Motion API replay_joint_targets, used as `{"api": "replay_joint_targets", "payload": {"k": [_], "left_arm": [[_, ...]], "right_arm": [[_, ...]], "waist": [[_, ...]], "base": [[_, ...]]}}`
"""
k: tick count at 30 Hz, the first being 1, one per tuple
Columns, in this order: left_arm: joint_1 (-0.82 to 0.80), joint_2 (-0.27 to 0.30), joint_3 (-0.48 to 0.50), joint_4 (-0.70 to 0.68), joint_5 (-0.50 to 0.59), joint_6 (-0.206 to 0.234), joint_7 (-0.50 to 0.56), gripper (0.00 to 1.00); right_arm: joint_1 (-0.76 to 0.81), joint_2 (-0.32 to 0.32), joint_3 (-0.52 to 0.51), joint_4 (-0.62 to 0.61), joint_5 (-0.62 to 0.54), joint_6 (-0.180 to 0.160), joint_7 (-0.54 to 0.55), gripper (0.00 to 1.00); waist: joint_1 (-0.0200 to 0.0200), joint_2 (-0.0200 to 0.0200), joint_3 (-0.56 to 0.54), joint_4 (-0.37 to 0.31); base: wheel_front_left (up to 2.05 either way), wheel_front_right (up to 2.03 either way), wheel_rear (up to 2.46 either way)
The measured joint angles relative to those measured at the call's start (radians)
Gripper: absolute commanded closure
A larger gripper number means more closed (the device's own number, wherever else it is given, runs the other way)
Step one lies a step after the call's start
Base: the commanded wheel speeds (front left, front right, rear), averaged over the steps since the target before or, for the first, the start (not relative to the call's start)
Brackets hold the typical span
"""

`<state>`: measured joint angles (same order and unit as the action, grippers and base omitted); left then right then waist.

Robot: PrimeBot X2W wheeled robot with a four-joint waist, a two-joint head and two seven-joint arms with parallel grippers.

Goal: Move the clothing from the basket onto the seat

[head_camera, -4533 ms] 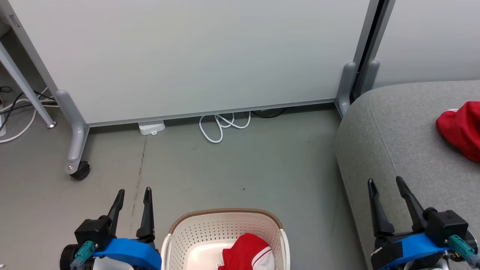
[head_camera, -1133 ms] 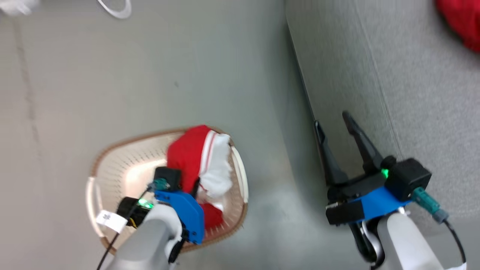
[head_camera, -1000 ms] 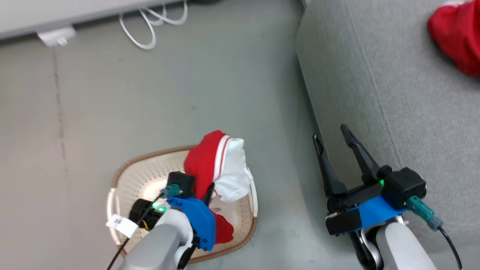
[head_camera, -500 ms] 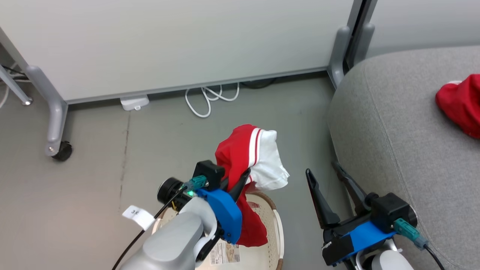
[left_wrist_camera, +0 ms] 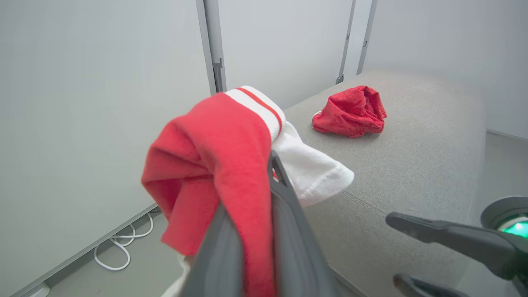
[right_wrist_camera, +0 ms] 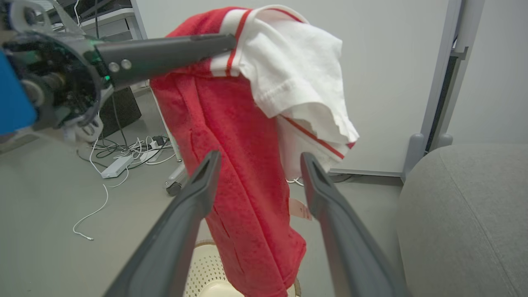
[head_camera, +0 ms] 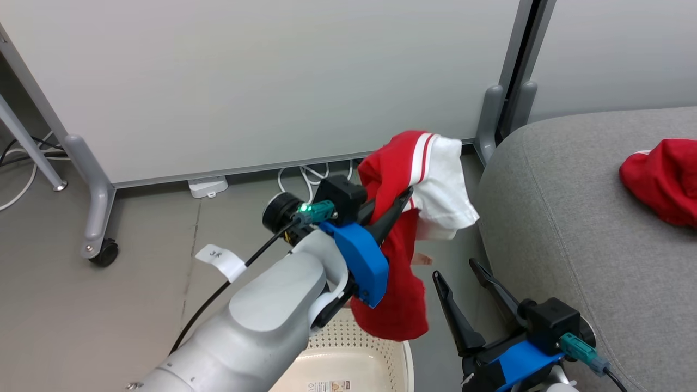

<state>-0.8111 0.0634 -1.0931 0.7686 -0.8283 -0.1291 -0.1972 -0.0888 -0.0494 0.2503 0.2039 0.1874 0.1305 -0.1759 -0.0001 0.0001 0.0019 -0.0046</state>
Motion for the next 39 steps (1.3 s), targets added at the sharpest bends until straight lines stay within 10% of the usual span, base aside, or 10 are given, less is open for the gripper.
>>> {"api": "replay_joint_targets", "payload": {"k": [20, 39], "left_arm": [[-0.060, -0.012, -0.074, 0.016, -0.060, 0.000, -0.022, 1.00], [-0.105, -0.012, -0.126, -0.001, -0.086, 0.000, -0.035, 1.00]], "right_arm": [[0.003, 0.000, 0.039, 0.010, 0.012, 0.000, 0.029, 0.00], [-0.345, 0.000, 0.205, 0.390, 0.138, 0.000, 0.008, 0.00]], "waist": [[0.0002, 0.0000, 0.001, -0.021], [0.0003, -0.0001, 0.045, -0.010]], "base": [[0.00, 0.00, 0.00], [0.00, 0.00, 0.00]]}}
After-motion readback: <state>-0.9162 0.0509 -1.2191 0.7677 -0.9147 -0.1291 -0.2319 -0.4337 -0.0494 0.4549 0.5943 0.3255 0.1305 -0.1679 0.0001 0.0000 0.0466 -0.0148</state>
